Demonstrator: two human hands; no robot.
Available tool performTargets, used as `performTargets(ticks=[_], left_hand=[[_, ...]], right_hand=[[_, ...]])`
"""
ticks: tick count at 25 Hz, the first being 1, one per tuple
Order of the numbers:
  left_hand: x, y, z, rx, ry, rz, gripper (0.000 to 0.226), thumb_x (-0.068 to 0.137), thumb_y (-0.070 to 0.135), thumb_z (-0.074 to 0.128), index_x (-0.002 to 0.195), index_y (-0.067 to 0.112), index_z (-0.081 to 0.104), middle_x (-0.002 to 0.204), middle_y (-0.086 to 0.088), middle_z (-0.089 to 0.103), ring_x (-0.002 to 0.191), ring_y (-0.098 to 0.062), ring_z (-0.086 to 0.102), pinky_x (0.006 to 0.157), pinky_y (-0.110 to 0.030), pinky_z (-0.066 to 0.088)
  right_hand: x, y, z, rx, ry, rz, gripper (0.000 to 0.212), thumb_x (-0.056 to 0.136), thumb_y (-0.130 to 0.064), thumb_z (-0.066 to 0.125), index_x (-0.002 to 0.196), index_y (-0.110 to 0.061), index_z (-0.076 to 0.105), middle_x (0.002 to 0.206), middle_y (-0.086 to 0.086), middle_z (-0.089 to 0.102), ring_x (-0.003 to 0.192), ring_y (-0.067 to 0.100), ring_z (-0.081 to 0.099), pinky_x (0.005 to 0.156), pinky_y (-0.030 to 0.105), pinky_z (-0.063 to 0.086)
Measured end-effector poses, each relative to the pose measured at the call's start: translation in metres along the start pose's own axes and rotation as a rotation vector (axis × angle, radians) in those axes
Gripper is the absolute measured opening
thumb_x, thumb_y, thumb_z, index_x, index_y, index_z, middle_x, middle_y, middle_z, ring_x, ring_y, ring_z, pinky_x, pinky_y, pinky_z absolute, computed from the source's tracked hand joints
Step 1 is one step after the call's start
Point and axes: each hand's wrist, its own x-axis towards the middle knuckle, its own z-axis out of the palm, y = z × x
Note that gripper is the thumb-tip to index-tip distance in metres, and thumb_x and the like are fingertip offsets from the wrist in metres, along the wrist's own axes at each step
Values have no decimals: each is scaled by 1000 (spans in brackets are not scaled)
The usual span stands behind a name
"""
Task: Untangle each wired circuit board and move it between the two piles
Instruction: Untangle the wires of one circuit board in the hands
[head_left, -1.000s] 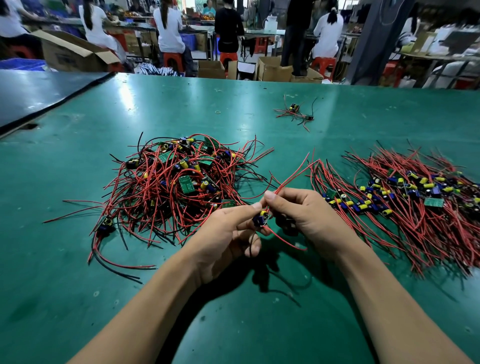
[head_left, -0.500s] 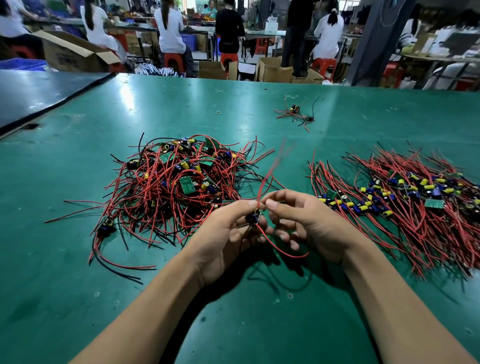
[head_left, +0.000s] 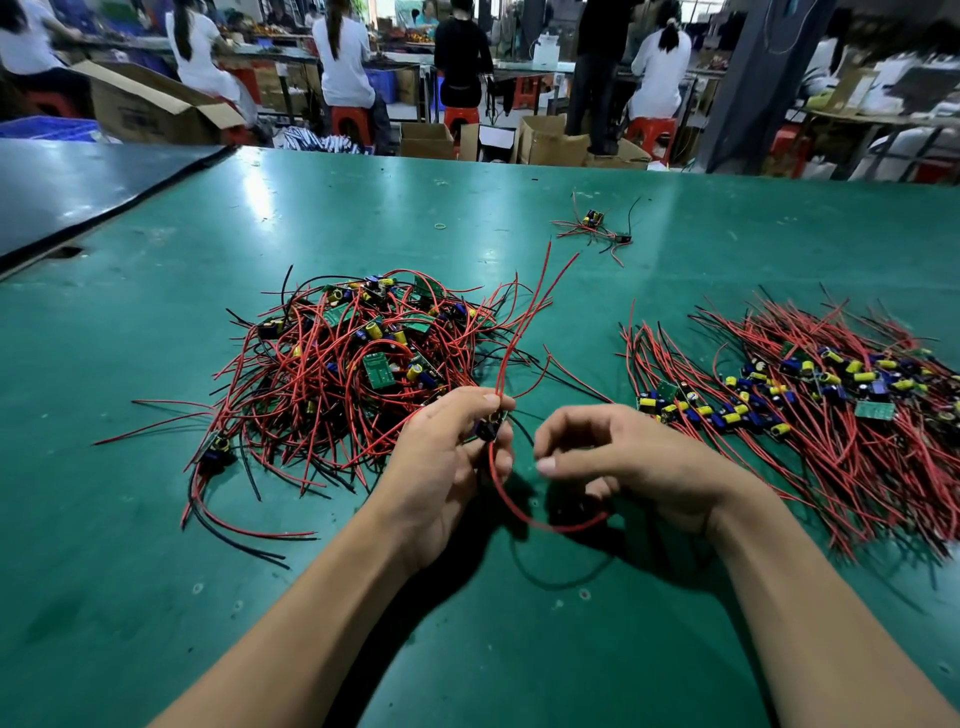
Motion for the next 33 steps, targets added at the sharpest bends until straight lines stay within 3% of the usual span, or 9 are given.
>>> performTargets(ticks=[4,7,10,12,14,20,23,27,33], left_hand=[[-10,3,8,4,-252,-66,10,86,18,56,86,10,62,63,-6,58,43,-18,52,44,-24,45],[-14,3,15,40,-411,-27,11,86,19,59,82,14,67,64,-11,62,45,-23,58,46,-26,49],[-13,1,12,126,-246,128,9,92,14,59,86,10,64,67,-13,65,51,-25,61,54,-30,51],[-9,-4,8,342,-62,218,12,94,11,58,84,9,64,66,-11,69,53,-23,62,57,-33,51],[-6,-10,4,516,7,224,12,95,11,58,84,8,63,64,-9,70,49,-20,62,53,-31,49],[-3,-19,0,535,-50,156,16,94,10,59,77,9,60,67,-17,71,47,-26,65,43,-23,46],[-1,-19,-1,467,-109,103,9,95,7,58,86,5,59,76,-17,73,54,-30,68,46,-24,50],[-1,-19,1,451,-188,64,6,95,5,58,90,3,60,78,-19,72,61,-29,69,53,-24,53],[-2,-20,6,387,-99,17,22,95,13,57,77,10,68,61,-14,65,44,-24,60,44,-22,47]], right_hand=[[6,2,-5,185,22,-63,21,76,-22,82,96,-24,75,76,0,64,58,9,56,50,21,45],[8,7,-5,223,-22,-84,34,79,-17,73,112,-14,67,66,-1,65,56,16,59,66,39,37],[12,8,-3,304,57,-117,22,76,-16,73,95,-25,78,74,-3,68,59,10,59,68,35,39],[14,7,-2,326,78,-129,26,76,-20,74,101,-24,80,84,-3,69,65,7,58,66,24,45],[15,7,0,302,73,-143,28,79,-23,77,107,-19,79,83,-3,67,64,7,54,60,16,44],[15,8,8,45,241,-163,28,82,-35,74,98,-14,80,74,-3,71,62,8,55,57,22,43],[18,9,10,5,338,-172,25,88,-35,72,91,-11,79,61,-2,61,47,8,50,44,18,39],[21,12,8,-46,469,-188,27,94,-38,67,81,-17,78,54,-5,48,43,8,39,43,18,31],[20,9,14,106,323,-155,30,80,-50,71,76,-20,76,58,4,58,46,13,51,45,20,41]])
